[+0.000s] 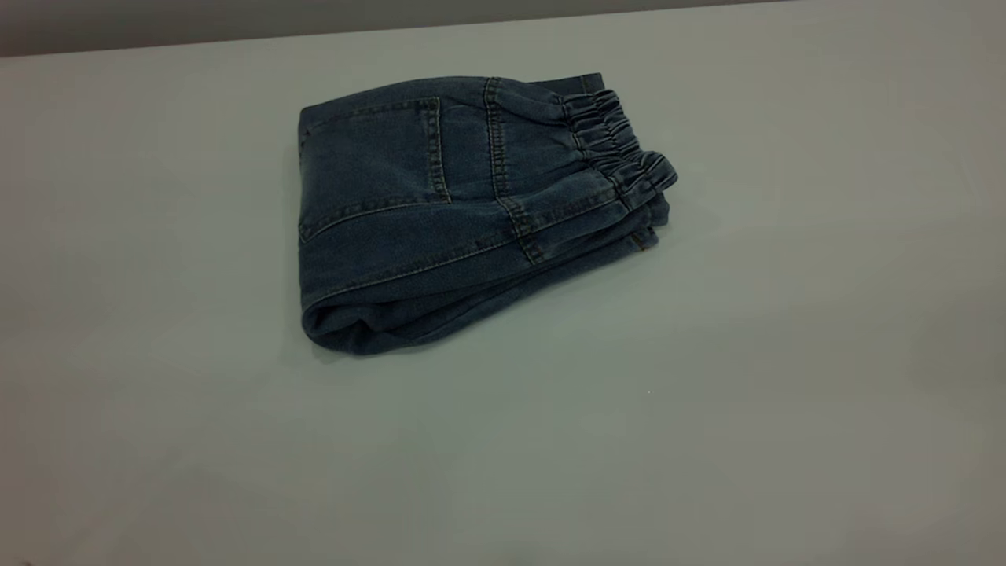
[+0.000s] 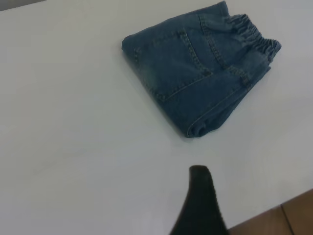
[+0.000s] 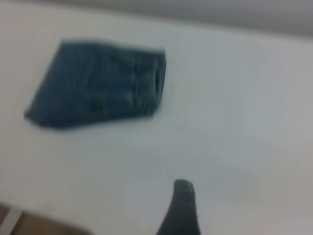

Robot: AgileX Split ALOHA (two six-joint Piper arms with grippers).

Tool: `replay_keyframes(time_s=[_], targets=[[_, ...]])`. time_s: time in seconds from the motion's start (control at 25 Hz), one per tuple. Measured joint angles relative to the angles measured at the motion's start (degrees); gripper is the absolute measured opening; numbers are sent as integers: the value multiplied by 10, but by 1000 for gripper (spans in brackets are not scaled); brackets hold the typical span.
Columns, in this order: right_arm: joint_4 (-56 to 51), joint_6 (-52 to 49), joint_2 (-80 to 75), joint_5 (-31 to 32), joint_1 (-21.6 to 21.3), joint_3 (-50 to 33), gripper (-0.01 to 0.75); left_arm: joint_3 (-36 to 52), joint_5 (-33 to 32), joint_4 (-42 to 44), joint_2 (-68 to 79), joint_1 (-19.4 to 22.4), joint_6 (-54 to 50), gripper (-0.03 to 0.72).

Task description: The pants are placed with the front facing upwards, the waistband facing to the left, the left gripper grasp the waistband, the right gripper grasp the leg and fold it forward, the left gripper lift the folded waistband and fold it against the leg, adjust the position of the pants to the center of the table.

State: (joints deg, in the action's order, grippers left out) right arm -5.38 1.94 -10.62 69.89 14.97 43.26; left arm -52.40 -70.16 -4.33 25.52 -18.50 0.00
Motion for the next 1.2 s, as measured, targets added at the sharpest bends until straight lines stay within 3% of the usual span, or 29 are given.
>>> replay_keyframes(time_s=[0.28, 0.48, 0.68, 1.08, 1.2], targets=[[-24, 0, 54, -19, 0, -119, 549, 79, 1, 74, -132, 0, -50, 495], [-26, 1, 80, -23, -1, -120, 549, 157, 9, 102, -181, 0, -70, 495], [-21, 1, 80, -22, -1, -120, 549, 231, 85, 98, -195, 0, -61, 495], [-22, 1, 80, -21, -2, -120, 549, 236, 84, 101, -196, 0, -59, 495], [-27, 1, 80, -21, -32, -120, 549, 236, 84, 101, -196, 0, -59, 495]])
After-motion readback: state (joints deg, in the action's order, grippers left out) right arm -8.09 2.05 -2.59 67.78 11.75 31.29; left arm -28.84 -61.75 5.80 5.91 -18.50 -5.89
